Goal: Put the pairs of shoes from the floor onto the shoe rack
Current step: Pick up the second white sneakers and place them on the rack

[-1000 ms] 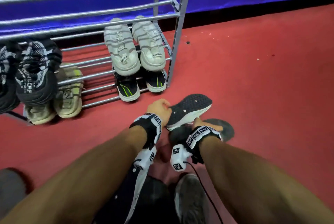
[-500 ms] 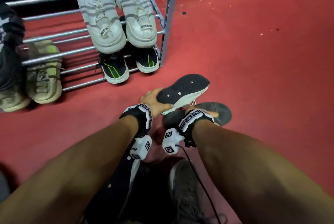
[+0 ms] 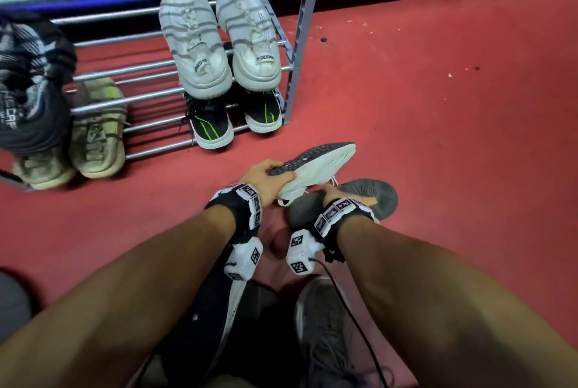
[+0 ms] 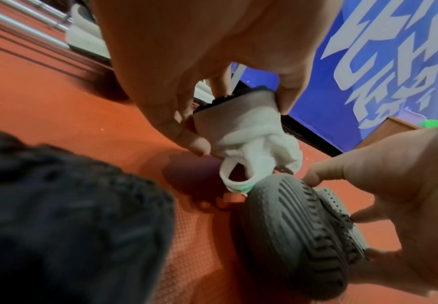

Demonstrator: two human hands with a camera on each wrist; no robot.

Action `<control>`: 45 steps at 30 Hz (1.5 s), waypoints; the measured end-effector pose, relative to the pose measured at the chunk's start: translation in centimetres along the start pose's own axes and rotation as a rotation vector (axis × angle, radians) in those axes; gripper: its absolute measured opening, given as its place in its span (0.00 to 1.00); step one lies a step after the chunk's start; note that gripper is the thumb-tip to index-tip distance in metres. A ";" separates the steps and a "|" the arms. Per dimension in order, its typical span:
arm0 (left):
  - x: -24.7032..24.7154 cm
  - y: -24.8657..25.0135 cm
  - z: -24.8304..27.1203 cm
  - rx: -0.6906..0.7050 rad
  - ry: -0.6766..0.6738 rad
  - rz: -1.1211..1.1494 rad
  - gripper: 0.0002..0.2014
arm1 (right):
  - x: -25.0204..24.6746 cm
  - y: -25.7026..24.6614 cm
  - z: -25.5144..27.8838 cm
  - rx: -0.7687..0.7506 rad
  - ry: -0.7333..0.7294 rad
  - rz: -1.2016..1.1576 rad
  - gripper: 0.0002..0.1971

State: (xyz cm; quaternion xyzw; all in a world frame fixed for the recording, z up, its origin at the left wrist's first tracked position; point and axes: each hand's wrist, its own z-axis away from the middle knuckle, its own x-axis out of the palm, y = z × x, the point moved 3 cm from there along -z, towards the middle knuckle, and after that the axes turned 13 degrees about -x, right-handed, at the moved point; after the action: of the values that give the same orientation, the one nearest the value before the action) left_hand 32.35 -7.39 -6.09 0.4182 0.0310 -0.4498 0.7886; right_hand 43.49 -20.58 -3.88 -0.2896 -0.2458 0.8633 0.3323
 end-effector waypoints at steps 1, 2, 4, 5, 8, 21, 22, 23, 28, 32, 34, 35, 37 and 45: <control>-0.5 -0.2 0.4 -0.020 0.014 0.034 0.22 | -0.4 0.3 -0.4 -0.012 0.126 -0.044 0.40; -1.0 -0.4 0.8 -0.047 0.033 0.062 0.21 | -1.0 0.5 -0.5 -0.021 0.237 -0.055 0.54; -2.1 -1.0 2.0 -0.089 0.068 0.103 0.23 | -1.2 0.7 -1.1 -0.078 0.359 -0.041 0.67; -2.7 -1.4 2.8 -0.108 0.076 0.122 0.25 | -1.0 1.2 -1.7 -0.085 0.338 -0.019 0.66; -4.3 -2.9 4.8 -0.179 0.075 0.196 0.27 | -0.8 -0.3 1.7 -0.128 0.244 -0.025 0.57; -10.2 -9.6 11.4 -0.463 -0.036 0.651 0.36 | 6.6 -1.2 6.4 -0.234 -0.174 -0.304 0.30; -10.5 -10.1 11.7 -0.483 -0.079 0.648 0.35 | 7.1 -1.6 7.8 -0.241 -0.192 -0.300 0.20; -10.8 -10.5 12.3 -0.501 -0.111 0.646 0.34 | 7.9 -1.8 8.4 -0.233 -0.226 -0.293 0.15; -11.3 -13.9 13.5 -0.598 -0.087 0.720 0.34 | 12.3 -0.6 9.4 -0.167 -0.381 -0.327 0.28; -11.6 -15.4 13.9 -0.600 0.026 0.722 0.25 | 13.5 0.4 8.8 -0.203 -0.400 -0.219 0.26; -11.9 -15.3 14.0 -0.576 0.083 0.739 0.26 | 13.2 0.3 9.2 -0.259 -0.412 -0.149 0.22; -12.1 -15.3 13.9 -0.556 0.139 0.745 0.32 | 12.8 0.1 9.5 -0.281 -0.390 -0.087 0.22; -12.8 -16.0 13.7 -0.530 0.283 0.704 0.49 | 12.0 -0.2 10.0 -0.350 -0.355 0.129 0.25; -15.3 -19.8 12.3 -0.597 0.335 0.557 0.59 | 11.6 -0.7 10.6 -0.404 -0.258 0.348 0.23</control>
State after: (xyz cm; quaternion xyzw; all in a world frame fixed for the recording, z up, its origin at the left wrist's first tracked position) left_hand 4.67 -10.24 -4.18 0.2313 0.1730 -0.1176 0.9501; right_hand 29.64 -14.28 0.16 -0.2754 -0.3996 0.8706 0.0810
